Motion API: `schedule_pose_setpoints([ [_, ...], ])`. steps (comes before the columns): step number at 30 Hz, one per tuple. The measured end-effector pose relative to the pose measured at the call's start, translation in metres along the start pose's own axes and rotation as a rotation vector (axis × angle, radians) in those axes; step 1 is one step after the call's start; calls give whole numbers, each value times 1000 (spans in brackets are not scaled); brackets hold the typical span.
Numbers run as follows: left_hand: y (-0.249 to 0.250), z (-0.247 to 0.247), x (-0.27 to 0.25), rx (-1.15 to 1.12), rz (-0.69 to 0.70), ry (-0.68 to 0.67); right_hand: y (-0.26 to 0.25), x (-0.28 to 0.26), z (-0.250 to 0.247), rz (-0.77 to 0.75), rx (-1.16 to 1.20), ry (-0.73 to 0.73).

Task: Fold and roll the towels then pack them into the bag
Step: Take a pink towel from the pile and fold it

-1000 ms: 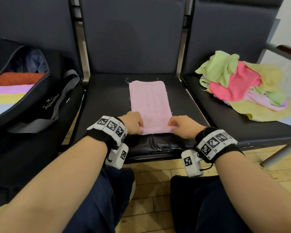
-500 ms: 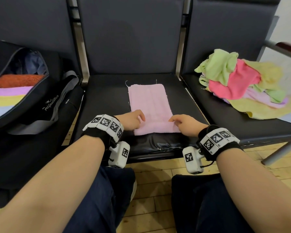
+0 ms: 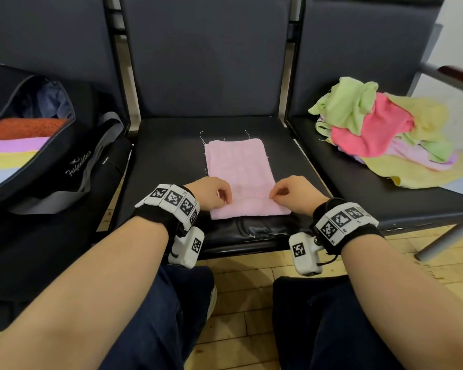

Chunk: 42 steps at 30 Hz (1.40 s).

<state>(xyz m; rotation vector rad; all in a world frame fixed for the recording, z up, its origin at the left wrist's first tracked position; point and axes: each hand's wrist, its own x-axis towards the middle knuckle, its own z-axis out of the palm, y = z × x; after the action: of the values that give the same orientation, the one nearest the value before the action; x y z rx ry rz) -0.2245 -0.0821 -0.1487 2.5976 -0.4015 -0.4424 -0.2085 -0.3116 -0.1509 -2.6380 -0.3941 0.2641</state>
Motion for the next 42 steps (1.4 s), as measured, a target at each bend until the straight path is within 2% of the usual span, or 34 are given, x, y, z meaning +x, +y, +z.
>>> schedule_pose_setpoints([
  [3,-1,0,0,-2,-27,3,-2,-4,-8,38,1,-43],
  [7,-1,0,-4,-23,-41,-88,-2,-10,-11,55,-25,-159],
  [10,0,-1,-5,8,-54,-102,4,-10,-10,74,-39,-214],
  [15,-1,1,-4,2,-113,-69,8,-8,-5,33,-21,-170],
  [18,-2,-1,-3,-81,-165,-43,8,-5,-3,13,17,-124],
  [21,1,-1,1,-191,-247,-36,8,-4,-2,53,116,-102],
  [26,8,2,9,-366,-436,-100,5,0,-1,99,125,-67],
  [30,9,6,10,-343,-485,-104,5,0,-1,79,84,-78],
  [33,12,6,8,-194,-448,-140,4,2,2,56,7,-36],
  [35,12,5,6,-65,-357,-161,2,3,4,-3,-40,23],
  [37,4,6,4,-17,-306,-106,0,2,5,-90,-47,57],
  [39,-3,7,1,-13,-220,8,-3,1,5,-132,-32,40],
  [42,-2,9,1,-19,-58,99,-5,-1,2,-90,18,15],
])
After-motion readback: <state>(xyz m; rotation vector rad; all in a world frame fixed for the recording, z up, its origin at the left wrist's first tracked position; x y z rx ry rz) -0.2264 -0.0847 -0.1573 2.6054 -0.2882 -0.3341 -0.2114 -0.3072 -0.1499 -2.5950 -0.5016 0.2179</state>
